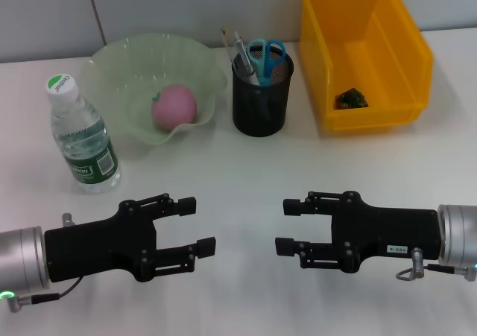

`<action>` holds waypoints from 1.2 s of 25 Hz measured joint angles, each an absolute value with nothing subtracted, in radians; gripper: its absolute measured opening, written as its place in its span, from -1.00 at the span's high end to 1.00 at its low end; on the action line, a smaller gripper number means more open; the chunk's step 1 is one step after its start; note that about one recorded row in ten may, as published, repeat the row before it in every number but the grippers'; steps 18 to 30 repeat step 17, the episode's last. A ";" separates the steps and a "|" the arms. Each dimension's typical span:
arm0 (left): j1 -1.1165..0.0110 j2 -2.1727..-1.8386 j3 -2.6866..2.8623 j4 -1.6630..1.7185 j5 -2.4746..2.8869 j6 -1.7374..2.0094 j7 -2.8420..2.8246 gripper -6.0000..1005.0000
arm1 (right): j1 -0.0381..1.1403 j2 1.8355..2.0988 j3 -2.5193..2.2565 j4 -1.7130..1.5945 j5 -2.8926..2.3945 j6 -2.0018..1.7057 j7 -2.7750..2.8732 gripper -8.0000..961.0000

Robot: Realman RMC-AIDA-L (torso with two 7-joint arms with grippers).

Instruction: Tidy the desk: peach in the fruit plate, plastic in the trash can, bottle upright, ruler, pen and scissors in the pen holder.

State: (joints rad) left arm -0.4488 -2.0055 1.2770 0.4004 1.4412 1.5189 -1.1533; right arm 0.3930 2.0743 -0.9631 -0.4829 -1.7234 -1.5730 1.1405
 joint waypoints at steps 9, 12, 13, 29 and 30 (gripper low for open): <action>-0.446 -2.004 1.284 0.400 1.440 1.518 -1.152 -0.56 | 0.389 2.075 -0.953 -0.486 -1.721 -1.570 1.137 -0.55; -0.446 -2.003 1.285 0.400 1.441 1.517 -1.149 -0.56 | 0.388 2.075 -0.952 -0.484 -1.718 -1.570 1.137 -0.63; -0.446 -2.003 1.285 0.400 1.444 1.518 -1.149 -0.56 | 0.389 2.075 -0.952 -0.483 -1.718 -1.570 1.136 -0.63; -0.446 -2.004 1.285 0.400 1.452 1.518 -1.147 -0.56 | 0.390 2.077 -0.951 -0.482 -1.716 -1.569 1.136 -0.63; -0.446 -2.004 1.285 0.400 1.452 1.518 -1.147 -0.56 | 0.390 2.077 -0.951 -0.482 -1.716 -1.569 1.136 -0.63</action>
